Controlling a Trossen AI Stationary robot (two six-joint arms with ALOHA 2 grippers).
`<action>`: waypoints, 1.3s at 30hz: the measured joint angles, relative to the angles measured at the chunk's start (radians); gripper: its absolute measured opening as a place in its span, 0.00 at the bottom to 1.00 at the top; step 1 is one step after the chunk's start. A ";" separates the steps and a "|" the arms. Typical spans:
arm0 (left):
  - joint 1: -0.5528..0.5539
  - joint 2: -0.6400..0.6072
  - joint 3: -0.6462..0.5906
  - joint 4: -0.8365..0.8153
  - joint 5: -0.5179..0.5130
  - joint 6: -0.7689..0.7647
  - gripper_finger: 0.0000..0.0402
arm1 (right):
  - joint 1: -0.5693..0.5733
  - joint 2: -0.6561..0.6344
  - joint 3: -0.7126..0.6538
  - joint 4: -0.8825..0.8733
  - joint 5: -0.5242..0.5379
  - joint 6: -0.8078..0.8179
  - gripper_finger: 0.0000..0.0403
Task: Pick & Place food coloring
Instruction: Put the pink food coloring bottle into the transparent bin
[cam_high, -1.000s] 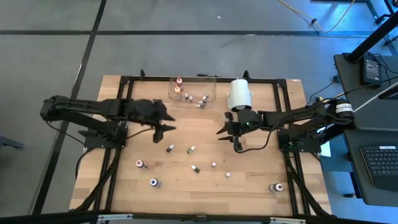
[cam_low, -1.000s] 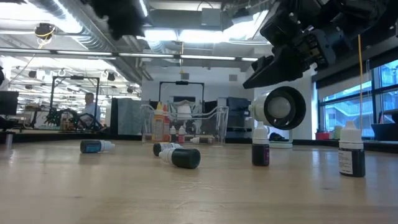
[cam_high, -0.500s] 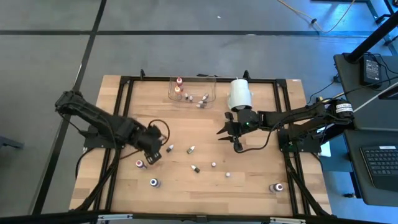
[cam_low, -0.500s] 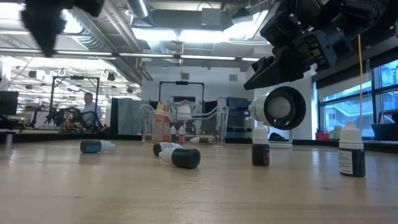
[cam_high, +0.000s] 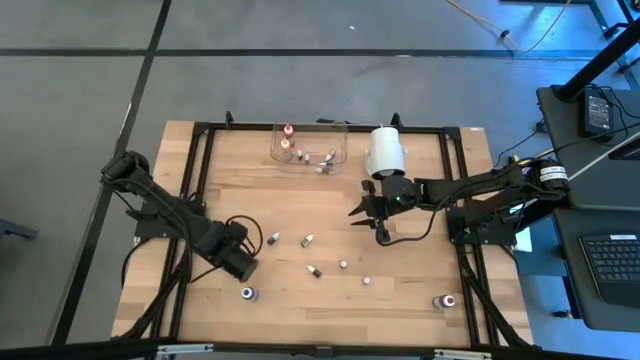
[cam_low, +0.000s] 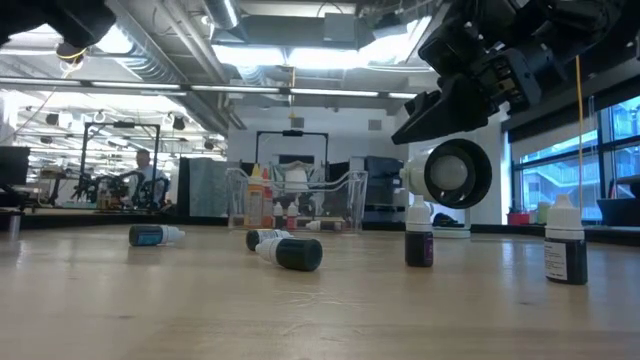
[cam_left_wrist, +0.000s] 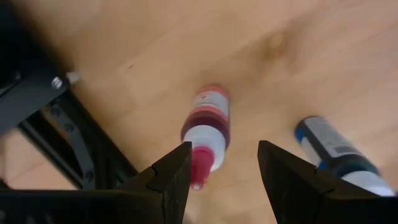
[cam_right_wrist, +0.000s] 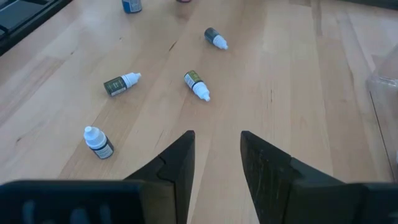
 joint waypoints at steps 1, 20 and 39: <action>-0.007 0.005 0.000 -0.006 -0.002 -0.014 0.45 | 0.000 0.000 0.000 0.000 0.000 0.000 0.33; -0.056 0.067 0.001 -0.041 -0.030 -0.043 0.44 | 0.000 0.000 0.001 0.001 -0.001 0.027 0.33; -0.056 0.068 -0.001 -0.064 -0.099 0.058 0.45 | 0.000 0.000 0.001 0.002 -0.001 0.027 0.33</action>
